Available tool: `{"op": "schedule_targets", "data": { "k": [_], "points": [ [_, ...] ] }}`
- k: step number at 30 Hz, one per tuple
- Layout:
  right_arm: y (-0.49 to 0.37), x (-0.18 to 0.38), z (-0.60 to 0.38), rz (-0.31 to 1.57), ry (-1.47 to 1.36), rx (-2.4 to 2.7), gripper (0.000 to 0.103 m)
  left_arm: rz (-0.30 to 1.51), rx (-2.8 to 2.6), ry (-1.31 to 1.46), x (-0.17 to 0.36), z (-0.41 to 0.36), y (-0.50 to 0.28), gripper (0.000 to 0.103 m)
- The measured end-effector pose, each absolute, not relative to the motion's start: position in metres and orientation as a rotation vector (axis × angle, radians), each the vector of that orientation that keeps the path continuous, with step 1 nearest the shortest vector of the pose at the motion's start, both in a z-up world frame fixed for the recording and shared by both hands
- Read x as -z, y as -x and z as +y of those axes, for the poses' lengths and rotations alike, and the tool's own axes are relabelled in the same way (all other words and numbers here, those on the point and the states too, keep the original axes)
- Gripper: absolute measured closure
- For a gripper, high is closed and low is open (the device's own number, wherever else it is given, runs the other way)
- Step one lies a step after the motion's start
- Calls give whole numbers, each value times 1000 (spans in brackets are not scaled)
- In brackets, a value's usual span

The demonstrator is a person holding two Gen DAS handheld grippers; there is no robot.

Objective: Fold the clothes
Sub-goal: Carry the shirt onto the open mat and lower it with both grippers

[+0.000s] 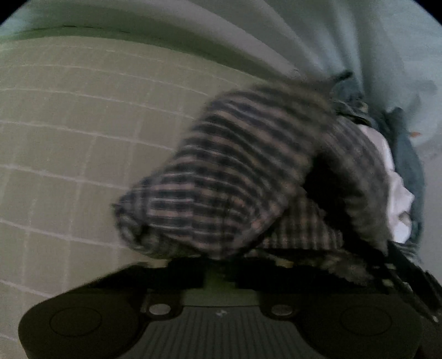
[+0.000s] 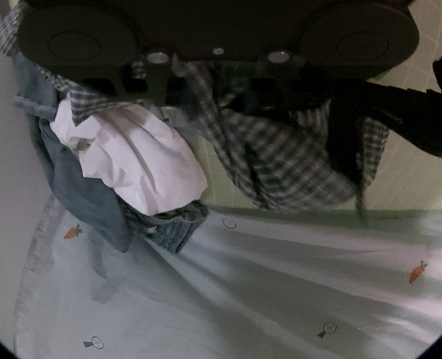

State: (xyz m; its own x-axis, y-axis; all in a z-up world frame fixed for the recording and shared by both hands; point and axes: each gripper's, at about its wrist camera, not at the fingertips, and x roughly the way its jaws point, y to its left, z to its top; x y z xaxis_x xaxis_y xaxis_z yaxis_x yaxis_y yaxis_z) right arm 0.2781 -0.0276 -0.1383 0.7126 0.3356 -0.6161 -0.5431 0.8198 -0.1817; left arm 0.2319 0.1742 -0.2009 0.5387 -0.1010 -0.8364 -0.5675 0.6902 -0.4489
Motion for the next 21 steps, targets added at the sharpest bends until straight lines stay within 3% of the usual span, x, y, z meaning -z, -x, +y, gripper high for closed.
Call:
{"op": "schedule_targets", "data": {
  "k": [5, 21],
  "points": [
    [-274, 121, -42, 539, 304, -484, 100, 916, -446, 771, 184, 196, -208, 98],
    [-127, 54, -38, 436, 202, -771, 100, 667, -876, 544, 83, 247, 0, 99]
  ]
}}
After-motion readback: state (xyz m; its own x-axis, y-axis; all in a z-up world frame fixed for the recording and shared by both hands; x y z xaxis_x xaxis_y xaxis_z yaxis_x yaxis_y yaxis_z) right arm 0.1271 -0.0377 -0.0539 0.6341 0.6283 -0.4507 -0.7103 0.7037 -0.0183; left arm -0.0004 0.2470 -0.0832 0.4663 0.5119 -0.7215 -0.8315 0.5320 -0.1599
